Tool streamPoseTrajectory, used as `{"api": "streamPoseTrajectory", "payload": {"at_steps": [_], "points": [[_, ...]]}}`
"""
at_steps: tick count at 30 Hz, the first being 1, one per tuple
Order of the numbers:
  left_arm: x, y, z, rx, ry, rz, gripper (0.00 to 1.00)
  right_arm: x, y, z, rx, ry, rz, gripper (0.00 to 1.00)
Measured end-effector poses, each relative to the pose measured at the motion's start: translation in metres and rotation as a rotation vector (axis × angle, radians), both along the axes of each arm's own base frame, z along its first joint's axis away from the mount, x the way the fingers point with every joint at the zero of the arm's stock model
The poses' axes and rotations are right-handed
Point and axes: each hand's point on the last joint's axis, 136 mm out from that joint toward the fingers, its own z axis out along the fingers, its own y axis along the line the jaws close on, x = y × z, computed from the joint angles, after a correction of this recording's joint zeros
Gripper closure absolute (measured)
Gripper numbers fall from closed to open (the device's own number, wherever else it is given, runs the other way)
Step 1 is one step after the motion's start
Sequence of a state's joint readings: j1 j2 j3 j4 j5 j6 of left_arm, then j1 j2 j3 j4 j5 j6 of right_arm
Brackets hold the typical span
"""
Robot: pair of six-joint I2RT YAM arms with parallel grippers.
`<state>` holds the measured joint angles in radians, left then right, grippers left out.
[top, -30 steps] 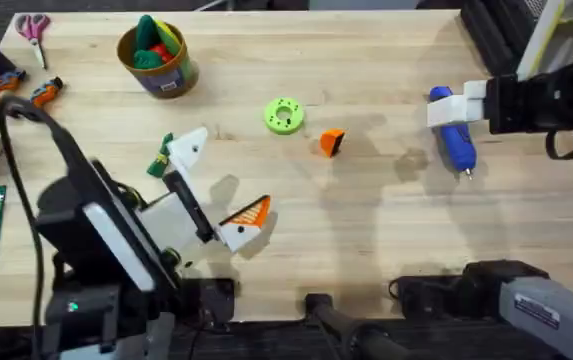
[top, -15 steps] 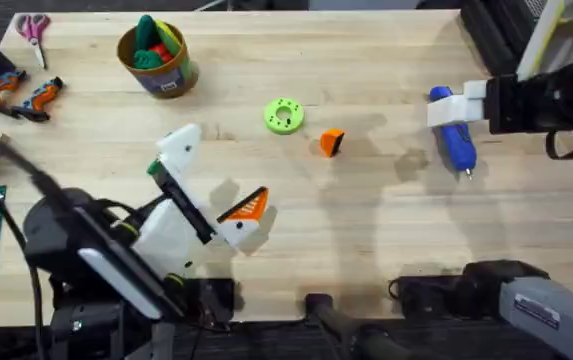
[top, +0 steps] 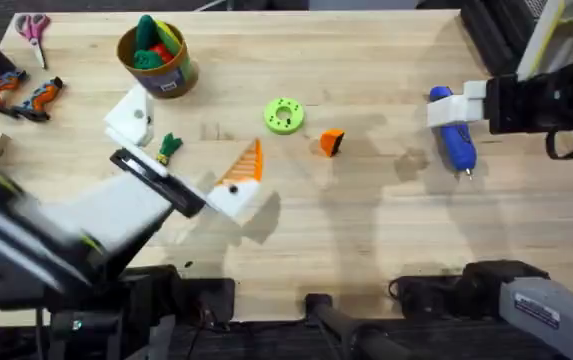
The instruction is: Pick up the gripper from the table and insert it into the empty holder that is missing its gripper. Then pick up a screw, insert it into the mounting hole, and use the screwdriver to tighten it. Finally, clean up the table by picking up the vegetable and placing it into the bucket.
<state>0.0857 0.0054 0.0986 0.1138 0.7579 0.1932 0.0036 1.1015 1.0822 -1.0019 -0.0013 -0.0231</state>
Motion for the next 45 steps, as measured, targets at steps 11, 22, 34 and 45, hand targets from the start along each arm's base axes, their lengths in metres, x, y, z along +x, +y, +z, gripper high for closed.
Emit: {"api": "streamPoseTrajectory", "payload": {"at_steps": [11,22,34,45], "points": [[0.029,0.03,-0.064,-0.4,0.442,0.167,0.015,0.0,0.0,0.0,0.0,0.0,0.0,0.008],[0.018,0.011,-0.075,-0.3,0.463,0.056,0.015,0.0,0.0,0.0,0.0,0.0,0.0,0.008],[-0.024,-0.032,-0.078,-0.146,0.445,-0.279,0.015,0.0,0.0,0.0,0.0,0.0,0.0,0.008],[-0.03,-0.036,-0.078,-0.126,0.436,-0.321,0.015,0.0,0.0,0.0,0.0,0.0,0.0,0.008]]}}
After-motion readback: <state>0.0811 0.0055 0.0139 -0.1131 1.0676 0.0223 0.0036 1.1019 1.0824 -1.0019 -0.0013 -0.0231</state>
